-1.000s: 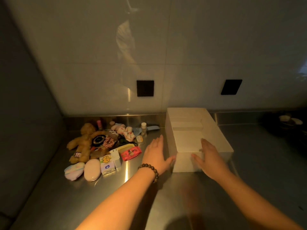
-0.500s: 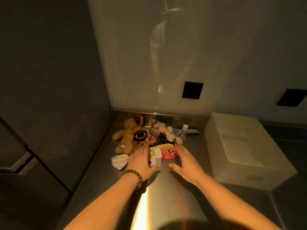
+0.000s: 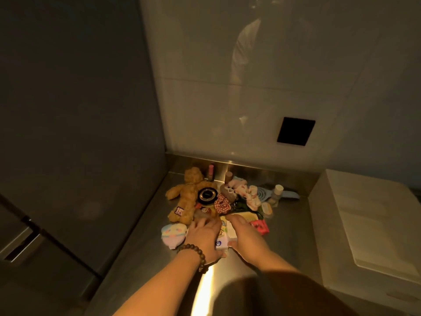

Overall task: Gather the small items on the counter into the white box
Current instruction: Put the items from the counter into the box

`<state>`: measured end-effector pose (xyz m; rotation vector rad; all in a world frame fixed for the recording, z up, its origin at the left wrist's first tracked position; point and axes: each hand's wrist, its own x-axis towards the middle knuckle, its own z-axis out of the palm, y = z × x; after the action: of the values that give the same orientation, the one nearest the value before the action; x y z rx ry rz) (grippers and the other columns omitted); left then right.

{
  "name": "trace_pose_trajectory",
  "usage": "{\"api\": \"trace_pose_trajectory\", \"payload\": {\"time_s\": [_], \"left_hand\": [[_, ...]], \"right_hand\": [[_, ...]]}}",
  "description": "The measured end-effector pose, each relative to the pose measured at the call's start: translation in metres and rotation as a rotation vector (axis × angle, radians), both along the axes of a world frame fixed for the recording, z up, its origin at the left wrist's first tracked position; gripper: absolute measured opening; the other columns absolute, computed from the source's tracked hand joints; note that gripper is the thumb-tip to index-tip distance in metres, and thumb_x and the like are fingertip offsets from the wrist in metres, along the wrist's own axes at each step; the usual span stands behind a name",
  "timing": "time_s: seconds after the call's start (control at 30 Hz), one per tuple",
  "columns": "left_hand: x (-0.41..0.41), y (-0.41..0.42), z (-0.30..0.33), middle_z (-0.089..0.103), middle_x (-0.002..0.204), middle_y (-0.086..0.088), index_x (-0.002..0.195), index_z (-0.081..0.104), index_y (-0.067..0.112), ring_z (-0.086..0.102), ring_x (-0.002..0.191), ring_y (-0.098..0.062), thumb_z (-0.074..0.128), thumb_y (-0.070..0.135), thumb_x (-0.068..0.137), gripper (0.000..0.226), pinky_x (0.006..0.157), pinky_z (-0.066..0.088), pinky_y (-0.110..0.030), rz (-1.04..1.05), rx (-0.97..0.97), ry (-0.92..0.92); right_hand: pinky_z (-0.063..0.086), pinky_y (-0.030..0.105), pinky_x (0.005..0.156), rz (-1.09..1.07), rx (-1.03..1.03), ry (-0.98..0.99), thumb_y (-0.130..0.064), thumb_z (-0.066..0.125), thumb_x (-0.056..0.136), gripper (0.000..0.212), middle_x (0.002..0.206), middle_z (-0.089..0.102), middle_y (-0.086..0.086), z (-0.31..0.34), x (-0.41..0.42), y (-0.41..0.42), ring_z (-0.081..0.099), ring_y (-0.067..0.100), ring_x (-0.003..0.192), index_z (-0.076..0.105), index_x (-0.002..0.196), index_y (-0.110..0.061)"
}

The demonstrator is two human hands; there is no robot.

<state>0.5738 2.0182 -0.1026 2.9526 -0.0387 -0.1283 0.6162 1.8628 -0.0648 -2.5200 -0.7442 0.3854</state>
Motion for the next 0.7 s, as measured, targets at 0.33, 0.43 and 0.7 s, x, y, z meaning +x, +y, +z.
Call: {"api": "trace_pose_trajectory", "payload": {"time_s": [0.33,0.43,0.7], "left_hand": [[-0.006,-0.013,0.041,0.044,0.133,0.004,0.135,0.037,0.026,0.040,0.122,-0.017,0.069,0.057,0.065,0.083,0.104,0.032,-0.035,0.004,-0.219,-0.139],[0.005,-0.027,0.079,0.040,0.139,0.002,0.139,0.035,0.023,0.042,0.125,-0.016,0.074,0.050,0.066,0.086,0.105,0.039,-0.034,-0.041,-0.317,-0.192],[0.036,-0.097,0.131,0.040,0.138,0.003,0.141,0.033,0.021,0.040,0.124,-0.015,0.076,0.046,0.069,0.088,0.106,0.036,-0.034,-0.206,-0.335,-0.261]], "right_hand": [[0.038,0.025,0.100,-0.096,0.131,-0.067,-0.024,0.076,0.077,0.072,0.139,0.044,-0.004,0.045,-0.012,-0.030,0.045,0.014,0.125,0.040,0.140,-0.024],[0.041,0.024,0.096,-0.156,0.197,-0.130,-0.024,0.078,0.075,0.071,0.135,0.047,-0.004,0.080,-0.011,-0.052,0.048,0.015,0.122,0.043,0.136,-0.024],[0.043,0.011,0.070,-0.502,0.397,-0.202,-0.019,0.084,0.067,0.068,0.113,0.050,-0.010,0.132,-0.008,-0.154,0.051,0.006,0.099,0.049,0.125,-0.024]]}}
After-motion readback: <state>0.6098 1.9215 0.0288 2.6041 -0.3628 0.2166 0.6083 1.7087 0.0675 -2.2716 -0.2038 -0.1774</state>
